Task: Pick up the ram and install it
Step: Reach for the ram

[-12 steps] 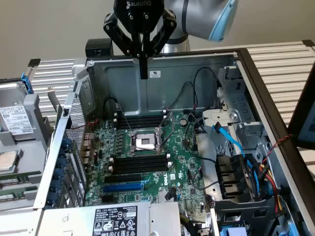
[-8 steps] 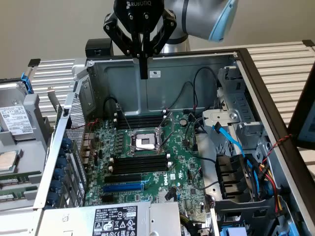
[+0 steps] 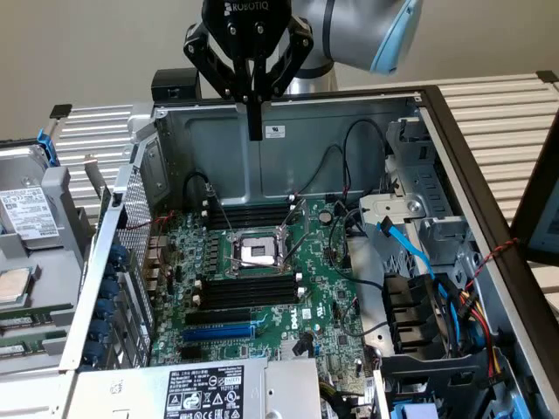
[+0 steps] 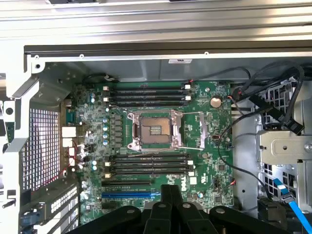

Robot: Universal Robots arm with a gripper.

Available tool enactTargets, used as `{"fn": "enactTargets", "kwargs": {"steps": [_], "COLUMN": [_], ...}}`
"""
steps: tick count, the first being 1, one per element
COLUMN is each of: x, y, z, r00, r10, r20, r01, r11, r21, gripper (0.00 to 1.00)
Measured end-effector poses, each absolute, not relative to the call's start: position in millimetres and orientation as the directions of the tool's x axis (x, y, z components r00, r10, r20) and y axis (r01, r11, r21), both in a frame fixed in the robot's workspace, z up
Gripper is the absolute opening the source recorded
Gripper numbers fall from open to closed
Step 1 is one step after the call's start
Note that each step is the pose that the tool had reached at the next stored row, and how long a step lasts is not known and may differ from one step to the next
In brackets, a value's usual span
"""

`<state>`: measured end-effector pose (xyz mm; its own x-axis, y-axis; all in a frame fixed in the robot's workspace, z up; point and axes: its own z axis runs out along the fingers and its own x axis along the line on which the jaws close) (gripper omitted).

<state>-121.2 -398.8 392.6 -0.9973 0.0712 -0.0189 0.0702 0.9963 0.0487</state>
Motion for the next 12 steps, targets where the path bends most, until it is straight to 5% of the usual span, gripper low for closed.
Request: {"fn": "enactTargets", "kwargs": {"steps": [12], "x": [-166.8], "y": [-399.7], "z": [388.9], "r00": [-0.997], "r10": [0.071], "r20": [-0.019], "r01": [0.070], "r11": [0.996], "r21": [0.049], "gripper": [0.11]}}
